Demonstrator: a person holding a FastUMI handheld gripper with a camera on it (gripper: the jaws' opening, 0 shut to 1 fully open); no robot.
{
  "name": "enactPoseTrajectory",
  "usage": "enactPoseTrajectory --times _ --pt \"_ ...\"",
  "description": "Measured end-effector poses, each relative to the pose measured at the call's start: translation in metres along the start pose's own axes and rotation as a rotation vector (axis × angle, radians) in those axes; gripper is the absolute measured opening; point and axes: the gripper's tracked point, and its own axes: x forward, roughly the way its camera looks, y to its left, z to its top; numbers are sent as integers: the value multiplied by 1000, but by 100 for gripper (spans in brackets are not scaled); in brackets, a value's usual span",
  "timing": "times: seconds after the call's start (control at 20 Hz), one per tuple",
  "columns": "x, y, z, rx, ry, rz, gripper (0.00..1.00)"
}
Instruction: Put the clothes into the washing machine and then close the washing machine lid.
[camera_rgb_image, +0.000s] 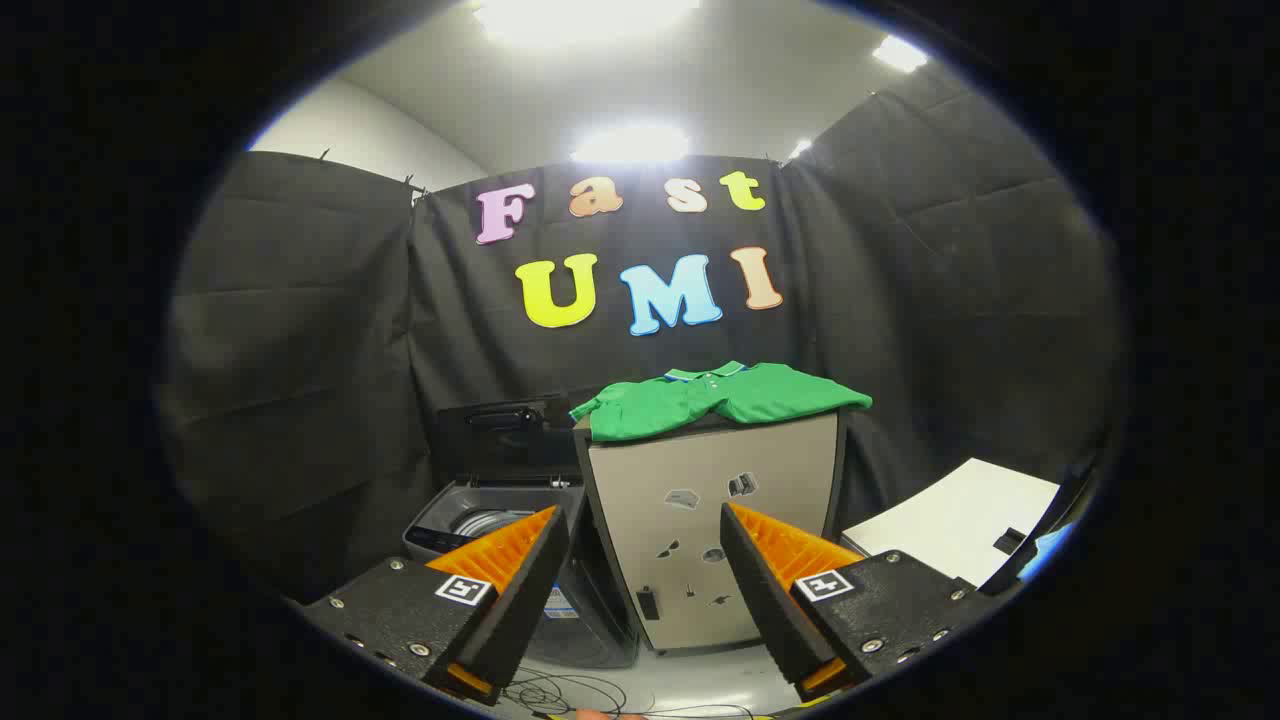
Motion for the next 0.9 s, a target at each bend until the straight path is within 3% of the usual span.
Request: enactPoseTrajectory --times 0.9 --pt "6 -4 -4 -1 25 20 95"
